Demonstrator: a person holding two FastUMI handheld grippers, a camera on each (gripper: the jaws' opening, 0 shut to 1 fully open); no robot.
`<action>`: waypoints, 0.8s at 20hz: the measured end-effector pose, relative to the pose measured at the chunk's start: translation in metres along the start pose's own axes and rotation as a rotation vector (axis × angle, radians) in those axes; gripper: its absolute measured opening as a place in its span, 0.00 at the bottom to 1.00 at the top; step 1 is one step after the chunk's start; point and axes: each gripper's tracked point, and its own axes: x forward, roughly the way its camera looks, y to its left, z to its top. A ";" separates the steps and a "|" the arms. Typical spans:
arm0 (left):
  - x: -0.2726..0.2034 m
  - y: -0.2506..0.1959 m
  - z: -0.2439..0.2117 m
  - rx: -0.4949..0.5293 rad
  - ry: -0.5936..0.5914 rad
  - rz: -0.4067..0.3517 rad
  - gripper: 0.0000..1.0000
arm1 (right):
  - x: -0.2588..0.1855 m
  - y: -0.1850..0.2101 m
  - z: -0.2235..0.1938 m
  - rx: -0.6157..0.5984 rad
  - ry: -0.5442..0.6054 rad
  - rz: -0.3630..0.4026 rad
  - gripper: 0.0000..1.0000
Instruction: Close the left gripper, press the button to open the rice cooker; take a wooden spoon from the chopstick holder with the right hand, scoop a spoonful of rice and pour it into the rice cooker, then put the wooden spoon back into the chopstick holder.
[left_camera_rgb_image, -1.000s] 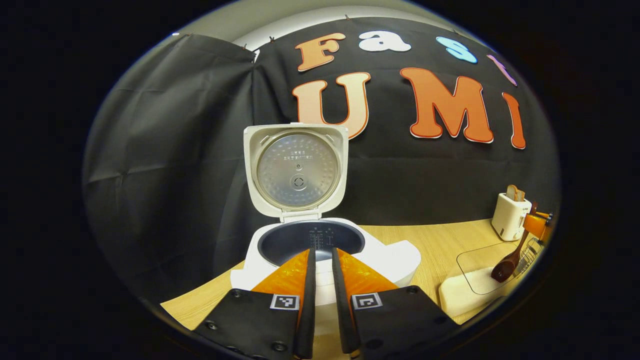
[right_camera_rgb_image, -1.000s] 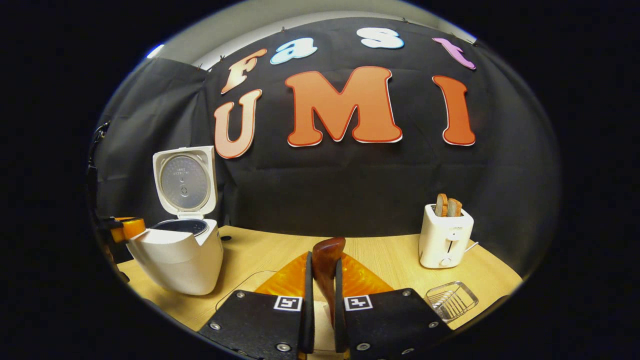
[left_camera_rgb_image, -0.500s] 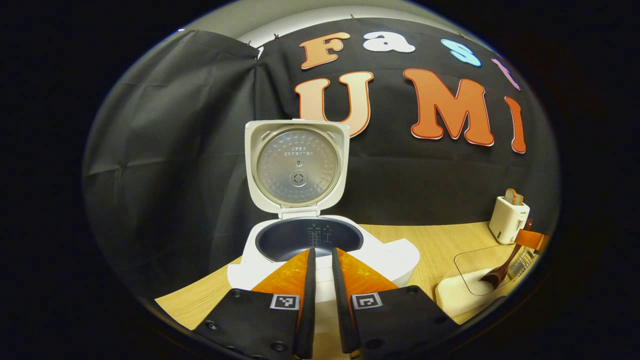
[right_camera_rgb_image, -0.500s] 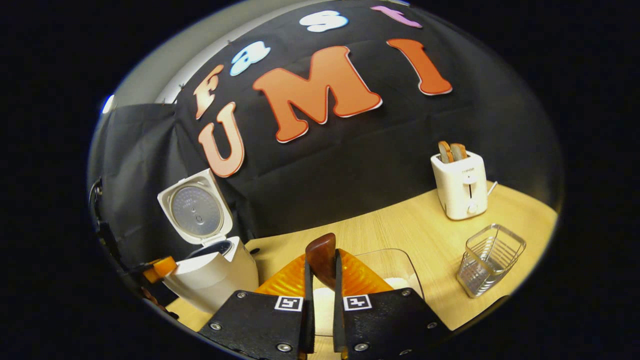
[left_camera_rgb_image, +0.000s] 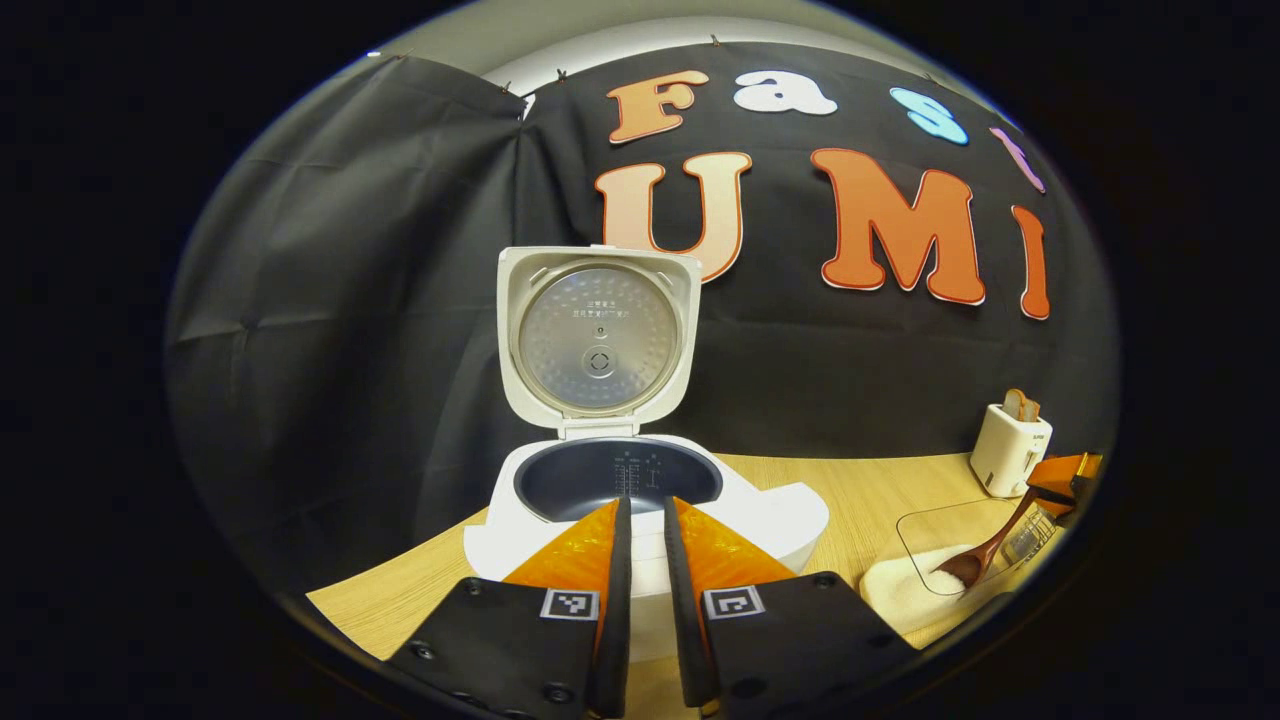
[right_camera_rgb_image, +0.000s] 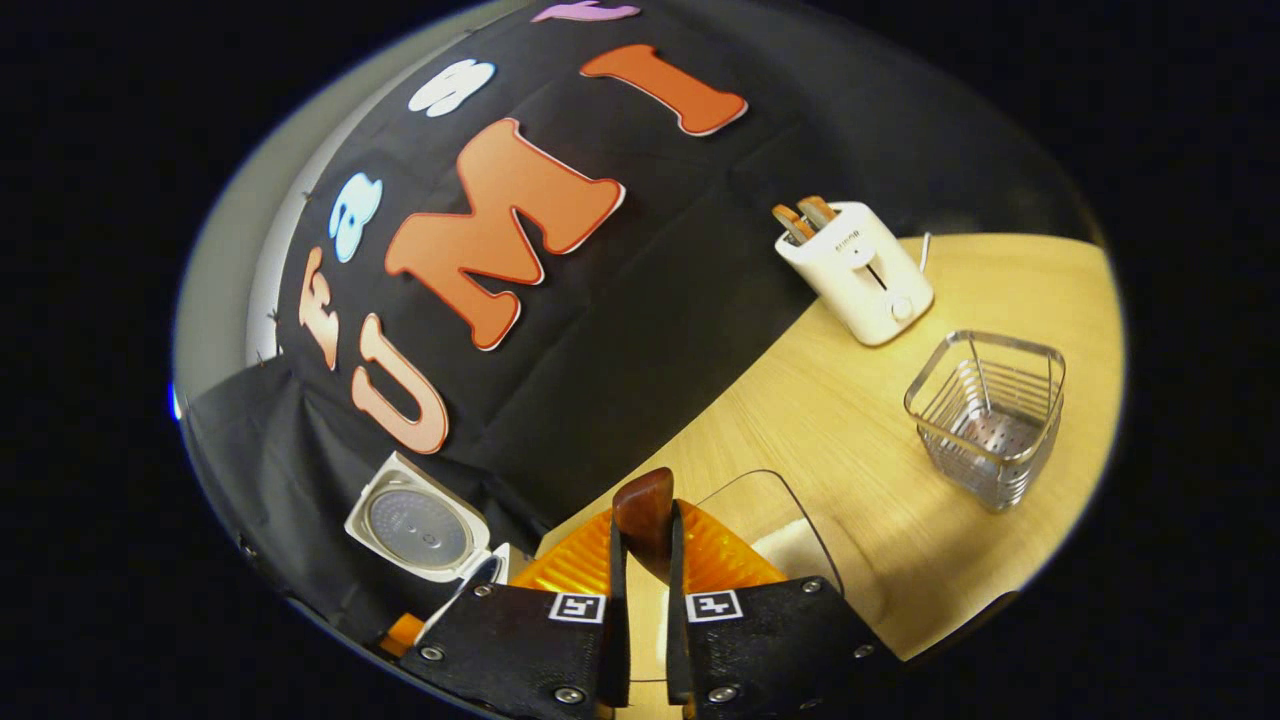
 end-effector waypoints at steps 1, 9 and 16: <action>-0.003 -0.001 0.001 -0.001 -0.005 0.000 0.24 | 0.002 -0.004 -0.002 0.063 0.015 -0.004 0.15; -0.008 0.008 0.004 -0.006 -0.012 0.015 0.24 | 0.006 -0.030 0.006 0.440 0.053 0.002 0.14; -0.008 0.012 0.000 -0.027 0.003 0.017 0.24 | -0.004 -0.035 0.077 0.644 -0.080 0.032 0.14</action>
